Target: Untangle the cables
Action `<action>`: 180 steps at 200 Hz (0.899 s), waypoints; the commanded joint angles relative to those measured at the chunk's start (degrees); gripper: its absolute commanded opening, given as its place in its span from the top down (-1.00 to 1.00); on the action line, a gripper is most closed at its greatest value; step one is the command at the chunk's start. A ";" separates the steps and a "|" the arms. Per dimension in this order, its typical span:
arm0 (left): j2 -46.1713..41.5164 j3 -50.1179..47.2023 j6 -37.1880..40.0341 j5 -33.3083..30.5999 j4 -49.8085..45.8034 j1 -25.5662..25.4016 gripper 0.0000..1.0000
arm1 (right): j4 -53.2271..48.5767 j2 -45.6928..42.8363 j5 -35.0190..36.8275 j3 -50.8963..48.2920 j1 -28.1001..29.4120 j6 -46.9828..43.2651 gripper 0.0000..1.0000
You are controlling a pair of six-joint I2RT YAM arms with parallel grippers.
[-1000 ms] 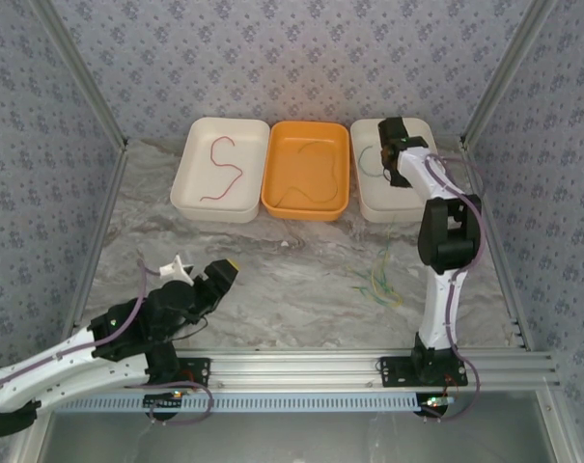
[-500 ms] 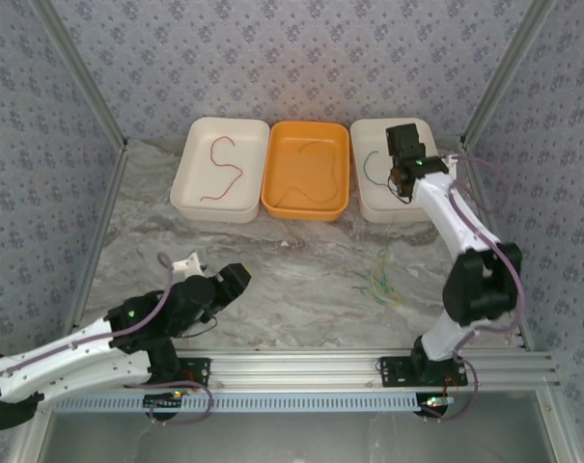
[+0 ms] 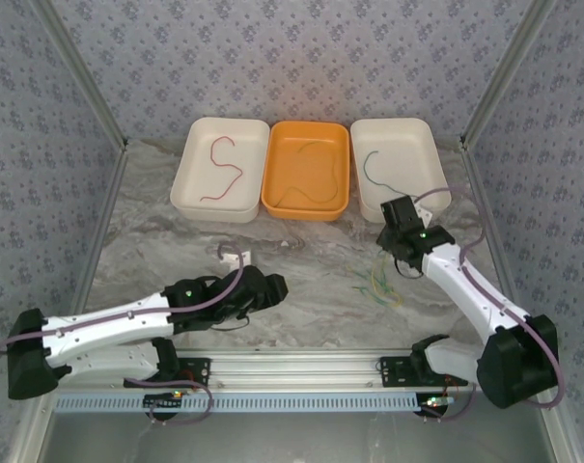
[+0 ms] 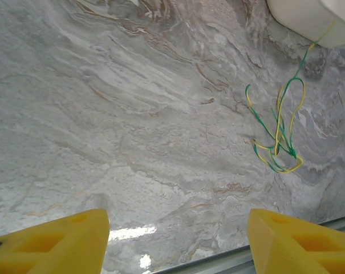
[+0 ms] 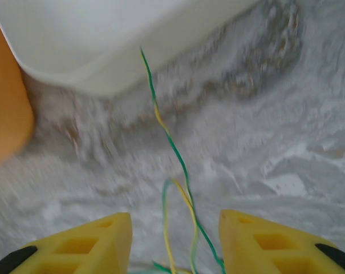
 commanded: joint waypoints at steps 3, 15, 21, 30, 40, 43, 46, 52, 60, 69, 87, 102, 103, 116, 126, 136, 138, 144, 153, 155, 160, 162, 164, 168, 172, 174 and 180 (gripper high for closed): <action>3.08 -0.61 1.69 1.66 5.32 -0.76 -0.29 | 0.33 -2.13 -6.82 -4.07 -0.46 -7.48 -0.09; 4.62 -0.15 1.68 1.81 6.00 -1.36 -0.28 | 1.45 -1.52 -7.93 -5.25 -0.61 -7.91 -0.16; 5.36 0.13 1.69 1.74 6.12 -1.74 -0.27 | 2.62 -0.94 -8.45 -5.75 -0.61 -7.91 -0.19; 6.08 0.58 1.69 1.72 6.21 -2.32 -0.27 | 3.88 0.49 -9.21 -6.19 -0.86 -7.92 -0.20; 6.75 1.02 1.66 1.69 6.21 -2.86 -0.28 | 4.87 2.68 -9.88 -6.65 -1.09 -7.91 -0.20; 6.90 1.06 1.64 1.67 6.22 -3.04 -0.28 | 5.20 3.30 -10.03 -6.73 -1.11 -7.85 -0.20; 6.97 1.12 1.68 1.57 6.25 -3.21 -0.27 | 5.55 3.83 -10.04 -6.83 -1.03 -7.83 -0.20; 7.00 1.32 1.60 1.41 6.21 -3.58 -0.28 | 6.66 4.73 -10.25 -7.34 -1.07 -7.71 -0.21; 7.04 1.35 1.52 0.98 6.12 -3.95 -0.27 | 8.88 5.96 -10.88 -8.10 -1.11 -7.71 -0.24; 6.96 1.32 1.34 0.57 6.12 -4.44 -0.27 | 10.81 7.52 -11.84 -8.57 -1.23 -7.45 -0.25; 7.04 1.09 0.90 0.07 6.30 -5.11 -0.27 | 13.49 11.20 -13.29 -8.61 -1.21 -6.96 -0.21; 7.19 0.70 0.48 -0.18 6.63 -5.49 -0.27 | 15.67 13.41 -13.84 -9.04 -1.33 -6.43 -0.09; 7.21 0.67 0.43 -0.18 6.64 -5.48 -0.27 | 15.85 13.46 -13.81 -9.05 -1.34 -6.38 -0.08; 7.35 0.31 0.10 -0.21 6.99 -5.50 -0.27 | 17.40 13.44 -13.64 -9.60 -1.28 -5.71 0.10; 7.43 0.01 -0.10 -0.32 7.32 -5.55 -0.26 | 18.41 12.25 -13.33 -9.96 -1.25 -4.96 0.33; 7.46 -0.22 -0.15 -0.58 7.65 -5.52 -0.26 | 19.41 10.28 -12.86 -10.36 -0.83 -4.11 0.59; 7.43 -0.29 -0.22 -0.62 7.69 -5.50 -0.26 | 19.52 9.75 -12.64 -10.37 -0.72 -3.97 0.63; 7.44 -0.34 -0.31 -0.98 7.86 -5.52 -0.25 | 19.91 8.23 -12.28 -10.38 -0.15 -3.42 0.80; 7.44 -0.58 -0.48 -1.67 7.80 -5.54 -0.24 | 20.24 5.93 -11.88 -10.13 0.54 -2.50 1.00; 7.39 -0.62 -0.50 -1.88 7.73 -5.53 -0.23 | 20.29 5.37 -11.85 -10.00 0.74 -2.23 1.00; 7.14 -0.71 -0.66 -2.39 7.55 -5.55 -0.23 | 20.34 4.07 -11.92 -9.64 1.09 -1.59 1.00; 7.03 -0.74 -0.74 -2.63 7.53 -5.56 -0.23 | 20.39 3.63 -12.06 -9.44 1.21 -1.25 1.00; 6.86 -0.88 -0.81 -2.89 7.46 -5.52 -0.22 | 20.40 3.13 -12.13 -9.26 1.33 -0.92 1.00; 6.44 -1.00 -0.98 -3.51 7.31 -5.53 -0.21 | 20.43 2.10 -12.31 -8.96 1.58 -0.33 1.00; 6.01 -1.24 -1.22 -4.14 7.07 -5.50 -0.21 | 20.39 1.11 -12.40 -8.53 1.82 0.29 1.00; 5.75 -1.38 -1.32 -4.43 7.02 -5.48 -0.21 | 20.35 0.63 -12.44 -8.35 1.92 0.54 1.00; 4.72 -1.87 -1.63 -5.46 6.76 -5.48 -0.21 | 20.27 -0.80 -12.45 -7.75 2.38 1.38 1.00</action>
